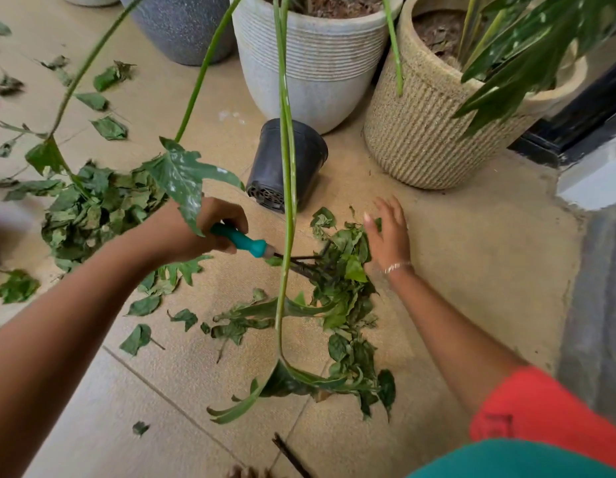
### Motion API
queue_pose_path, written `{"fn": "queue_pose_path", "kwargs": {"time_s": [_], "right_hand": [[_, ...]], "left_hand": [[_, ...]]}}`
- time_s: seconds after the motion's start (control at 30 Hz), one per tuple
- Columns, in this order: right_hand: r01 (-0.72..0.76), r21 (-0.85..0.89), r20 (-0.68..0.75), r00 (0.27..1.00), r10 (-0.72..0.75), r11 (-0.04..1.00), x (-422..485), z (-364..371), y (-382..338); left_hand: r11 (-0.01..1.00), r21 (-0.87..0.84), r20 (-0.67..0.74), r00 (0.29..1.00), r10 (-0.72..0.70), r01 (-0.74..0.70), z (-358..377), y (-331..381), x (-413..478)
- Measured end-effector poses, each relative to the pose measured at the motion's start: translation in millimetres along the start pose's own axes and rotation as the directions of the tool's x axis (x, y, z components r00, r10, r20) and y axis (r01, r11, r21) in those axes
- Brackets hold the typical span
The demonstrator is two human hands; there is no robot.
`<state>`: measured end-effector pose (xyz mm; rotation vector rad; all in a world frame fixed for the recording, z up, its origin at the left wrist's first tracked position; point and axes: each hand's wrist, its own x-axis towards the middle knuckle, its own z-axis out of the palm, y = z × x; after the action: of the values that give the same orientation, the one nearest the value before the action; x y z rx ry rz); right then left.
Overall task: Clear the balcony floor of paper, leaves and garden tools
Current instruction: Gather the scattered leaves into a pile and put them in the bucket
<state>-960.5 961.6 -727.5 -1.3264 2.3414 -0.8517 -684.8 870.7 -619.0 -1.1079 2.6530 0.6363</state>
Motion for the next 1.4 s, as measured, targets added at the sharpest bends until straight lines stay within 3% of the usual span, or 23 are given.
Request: {"fn": "queue_pose_path", "kwargs": {"time_s": [0.07,0.13,0.2,0.27,0.37,0.4,0.47,0.5,0.57,0.63,0.7,0.8,0.9,0.97,1.03,1.13,1.23,1.3,1.4], "right_hand": [[-0.018,-0.004,0.147,0.989,0.019,1.0,31,-2,3],[0.098,-0.003,0.346,0.934,-0.091,0.995,22,7,-5],[0.232,0.1,0.445,0.859,-0.252,0.968,0,15,-10],[0.24,0.186,0.35,0.89,-0.293,0.953,-11,13,-6],[0.1,0.119,0.183,0.976,-0.121,0.988,-10,9,18],[0.072,0.064,0.194,0.977,-0.084,0.995,-12,9,21],[0.176,-0.01,0.281,0.945,-0.166,0.984,-23,19,13],[0.246,0.015,0.331,0.913,-0.237,0.969,-31,25,6],[0.224,0.14,0.384,0.886,-0.261,0.965,-52,24,-12],[0.146,0.223,0.248,0.948,-0.2,0.964,-69,13,-12],[0.121,0.136,0.059,0.99,-0.13,0.983,-85,6,7],[0.071,-0.027,0.063,0.996,-0.069,0.997,-107,16,20],[0.174,0.079,0.214,0.959,-0.188,0.981,-121,32,-8],[0.249,0.156,0.129,0.954,-0.27,0.956,-130,34,-20],[0.192,0.157,-0.003,0.981,-0.194,0.969,-148,28,-14],[0.003,0.02,-0.15,0.989,0.0,1.0,-186,13,14],[-0.172,-0.172,-0.12,0.981,0.153,0.97,-218,5,42],[-0.174,-0.268,-0.046,0.985,0.168,0.948,-224,10,43],[-0.044,-0.341,0.031,0.998,0.058,0.939,-209,30,28]], "left_hand": [[0.998,0.045,-0.018,0.999,0.045,-0.044,8,17,0],[0.996,0.056,-0.008,0.997,0.074,-0.074,18,16,5],[0.997,-0.005,-0.03,0.996,0.083,-0.083,24,12,6],[0.988,-0.098,-0.088,0.99,0.113,-0.121,22,12,2],[0.978,-0.157,-0.18,0.977,0.11,-0.139,19,14,3],[0.977,-0.156,-0.206,0.973,0.109,-0.142,17,17,6],[0.98,-0.147,-0.24,0.966,0.095,-0.133,13,26,14],[0.983,-0.13,-0.266,0.96,0.091,-0.129,11,31,20],[0.986,-0.111,-0.309,0.947,0.083,-0.122,9,38,30],[0.983,-0.112,-0.358,0.929,0.094,-0.143,7,42,38],[0.979,-0.139,-0.4,0.913,0.081,-0.147,7,44,45],[0.985,-0.101,-0.392,0.916,0.092,-0.143,12,52,60],[0.99,-0.027,-0.349,0.929,0.121,-0.139,23,74,80],[0.989,0.045,-0.311,0.938,0.151,-0.144,34,89,90],[0.985,0.091,-0.269,0.949,0.165,-0.145,46,102,97],[0.979,0.112,-0.221,0.956,0.194,-0.172,66,117,106],[0.976,0.081,-0.224,0.951,0.213,-0.2,84,126,110],[0.978,0.07,-0.232,0.95,0.209,-0.198,95,127,108],[0.979,0.013,-0.216,0.956,0.2,-0.202,104,122,106]]}}
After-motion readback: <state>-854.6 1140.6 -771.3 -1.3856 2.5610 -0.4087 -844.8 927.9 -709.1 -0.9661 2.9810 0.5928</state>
